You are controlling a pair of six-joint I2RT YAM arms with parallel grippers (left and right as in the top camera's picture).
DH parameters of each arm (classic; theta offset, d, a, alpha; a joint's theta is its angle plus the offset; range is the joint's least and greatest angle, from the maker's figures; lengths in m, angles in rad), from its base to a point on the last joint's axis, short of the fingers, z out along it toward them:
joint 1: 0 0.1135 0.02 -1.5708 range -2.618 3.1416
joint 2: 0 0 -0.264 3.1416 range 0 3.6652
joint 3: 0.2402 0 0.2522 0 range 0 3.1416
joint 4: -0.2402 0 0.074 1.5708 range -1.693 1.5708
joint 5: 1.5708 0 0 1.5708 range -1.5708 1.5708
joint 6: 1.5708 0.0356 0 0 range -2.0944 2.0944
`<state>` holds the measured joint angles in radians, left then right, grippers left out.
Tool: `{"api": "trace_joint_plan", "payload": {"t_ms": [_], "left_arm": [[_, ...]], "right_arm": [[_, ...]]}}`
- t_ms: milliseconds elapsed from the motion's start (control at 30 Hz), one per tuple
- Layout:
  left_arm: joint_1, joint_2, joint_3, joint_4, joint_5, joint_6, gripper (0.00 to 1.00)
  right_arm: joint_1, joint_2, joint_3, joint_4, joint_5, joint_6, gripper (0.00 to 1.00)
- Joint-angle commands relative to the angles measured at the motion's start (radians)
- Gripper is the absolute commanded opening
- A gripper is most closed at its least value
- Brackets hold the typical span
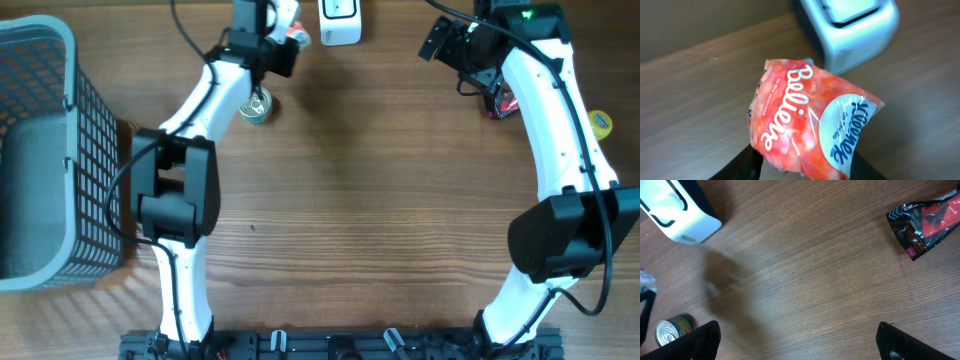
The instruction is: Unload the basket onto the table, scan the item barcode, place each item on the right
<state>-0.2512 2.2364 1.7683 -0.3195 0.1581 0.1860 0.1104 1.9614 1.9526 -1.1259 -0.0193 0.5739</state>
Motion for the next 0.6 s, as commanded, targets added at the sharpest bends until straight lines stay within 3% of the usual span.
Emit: {"api": "trace_joint_plan", "payload": {"t_ms": [0, 233, 267, 300, 367, 400, 567], "left_arm": [[-0.074, -0.035, 0.008, -0.078, 0.009, -0.127, 0.42], [-0.214, -0.035, 0.001, -0.300, 0.005, -0.195, 0.39], [-0.238, -0.035, -0.002, -0.325, -0.014, -0.195, 0.43], [-0.253, -0.035, -0.002, -0.335, -0.040, -0.195, 0.56], [-0.267, -0.035, -0.002, -0.336, -0.056, -0.195, 0.96], [-0.269, -0.035, -0.002, -0.338, -0.055, -0.195, 1.00], [-0.257, -0.057, -0.002, -0.359, -0.067, -0.195, 1.00]], "right_arm": [[0.004, -0.014, 0.002, -0.017, -0.004, -0.027, 1.00], [0.002, -0.014, 0.002, -0.031, -0.005, -0.050, 1.00], [0.002, -0.014, 0.002, -0.037, -0.005, -0.048, 1.00], [0.002, -0.014, 0.002, -0.048, -0.005, -0.047, 1.00], [0.002, -0.014, 0.002, -0.066, -0.005, -0.047, 1.00], [-0.001, -0.014, 0.002, -0.080, -0.005, -0.047, 1.00], [-0.034, -0.015, 0.002, -0.120, -0.009, -0.019, 1.00]]}}
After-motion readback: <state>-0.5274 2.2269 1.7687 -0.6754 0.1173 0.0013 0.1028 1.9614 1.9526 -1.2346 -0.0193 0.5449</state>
